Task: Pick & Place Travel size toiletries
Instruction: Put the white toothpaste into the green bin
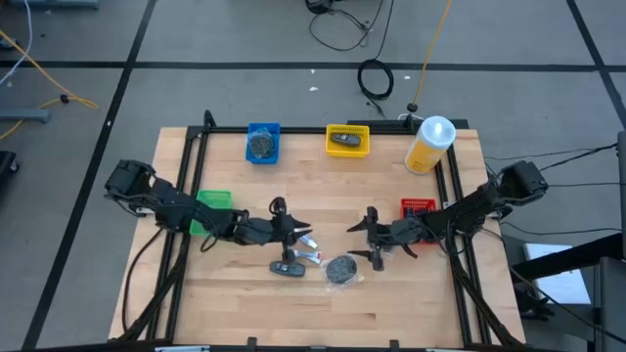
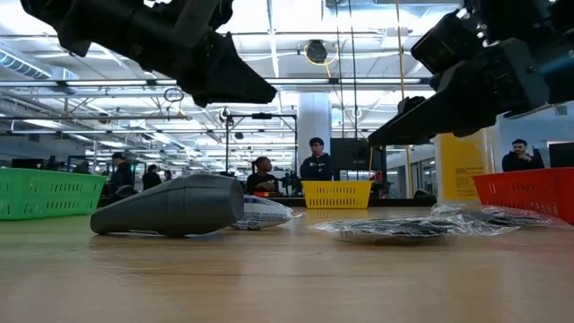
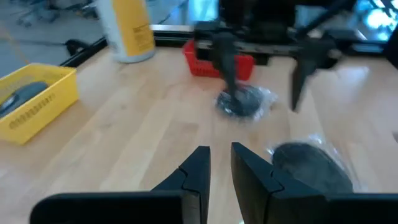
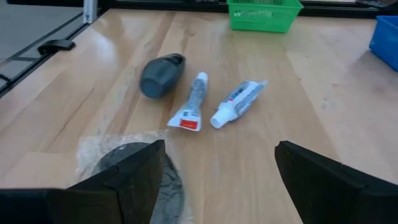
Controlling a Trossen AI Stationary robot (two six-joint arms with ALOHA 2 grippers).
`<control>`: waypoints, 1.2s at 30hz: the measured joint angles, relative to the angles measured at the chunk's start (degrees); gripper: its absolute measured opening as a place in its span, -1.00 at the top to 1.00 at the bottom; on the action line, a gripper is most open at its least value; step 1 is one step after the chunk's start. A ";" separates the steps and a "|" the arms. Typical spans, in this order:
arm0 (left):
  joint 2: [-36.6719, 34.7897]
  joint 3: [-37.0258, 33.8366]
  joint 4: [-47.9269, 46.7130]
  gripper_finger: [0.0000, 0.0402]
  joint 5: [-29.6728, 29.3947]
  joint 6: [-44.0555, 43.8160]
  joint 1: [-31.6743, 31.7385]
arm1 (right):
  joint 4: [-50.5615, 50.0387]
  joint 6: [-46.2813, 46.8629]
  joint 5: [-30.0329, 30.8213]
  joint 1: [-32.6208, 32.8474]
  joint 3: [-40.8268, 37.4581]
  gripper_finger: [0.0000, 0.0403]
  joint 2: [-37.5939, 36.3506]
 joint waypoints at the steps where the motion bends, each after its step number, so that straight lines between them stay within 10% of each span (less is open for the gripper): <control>1: -0.04 0.00 -0.68 0.69 0.44 1.53 0.00 | 0.00 0.00 0.02 -0.28 0.00 -0.45 0.00; 8: -3.32 0.57 -13.94 0.61 7.47 2.78 2.59 | 0.31 0.64 0.00 -0.38 0.00 -0.45 0.00; 14: -3.10 0.55 -19.04 0.18 18.82 5.13 5.68 | 0.44 0.66 -0.02 -0.32 0.00 -0.45 0.01; 22: 2.89 0.52 -18.41 -0.28 19.65 12.21 7.23 | 0.33 2.47 0.00 -0.32 0.00 -0.45 0.02; 36: 10.15 0.52 -17.22 0.09 23.46 10.76 11.30 | 0.02 4.03 0.00 -0.30 0.00 -0.45 0.02</control>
